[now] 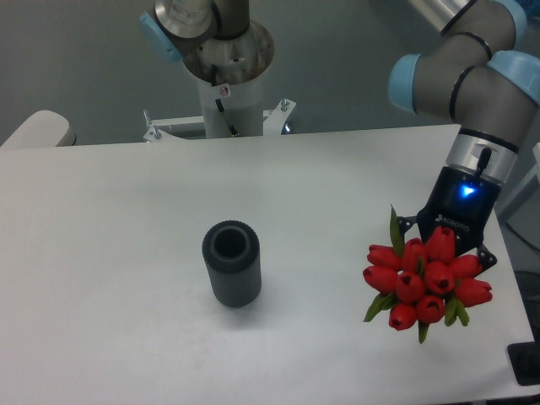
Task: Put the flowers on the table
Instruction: 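Hold the red tulip bouquet in the gripper and shift it slightly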
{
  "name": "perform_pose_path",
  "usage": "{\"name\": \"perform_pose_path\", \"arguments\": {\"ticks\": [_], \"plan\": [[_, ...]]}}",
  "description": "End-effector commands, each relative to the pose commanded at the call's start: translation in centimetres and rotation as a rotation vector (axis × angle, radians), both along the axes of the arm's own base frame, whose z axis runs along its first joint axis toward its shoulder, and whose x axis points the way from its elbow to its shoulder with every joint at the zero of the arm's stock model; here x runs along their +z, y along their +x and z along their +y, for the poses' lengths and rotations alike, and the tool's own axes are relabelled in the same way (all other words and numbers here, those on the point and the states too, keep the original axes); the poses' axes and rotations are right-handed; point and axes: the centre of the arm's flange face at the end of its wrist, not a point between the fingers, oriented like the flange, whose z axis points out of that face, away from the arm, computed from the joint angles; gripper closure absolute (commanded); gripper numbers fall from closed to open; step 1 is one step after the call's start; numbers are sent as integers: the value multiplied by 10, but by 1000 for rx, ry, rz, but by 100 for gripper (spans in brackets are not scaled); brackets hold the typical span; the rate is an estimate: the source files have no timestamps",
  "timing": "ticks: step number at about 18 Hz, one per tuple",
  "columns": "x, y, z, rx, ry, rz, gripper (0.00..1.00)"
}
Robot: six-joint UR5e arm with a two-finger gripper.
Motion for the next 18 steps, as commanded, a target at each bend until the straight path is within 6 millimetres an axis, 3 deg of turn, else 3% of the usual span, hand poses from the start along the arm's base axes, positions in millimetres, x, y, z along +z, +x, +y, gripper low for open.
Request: {"name": "perform_pose_path", "arguments": {"ticks": [5, 18], "plan": [[0, 8, 12, -14, -14, 13, 72], [10, 2, -2, 16, -112, 123, 72]]}}
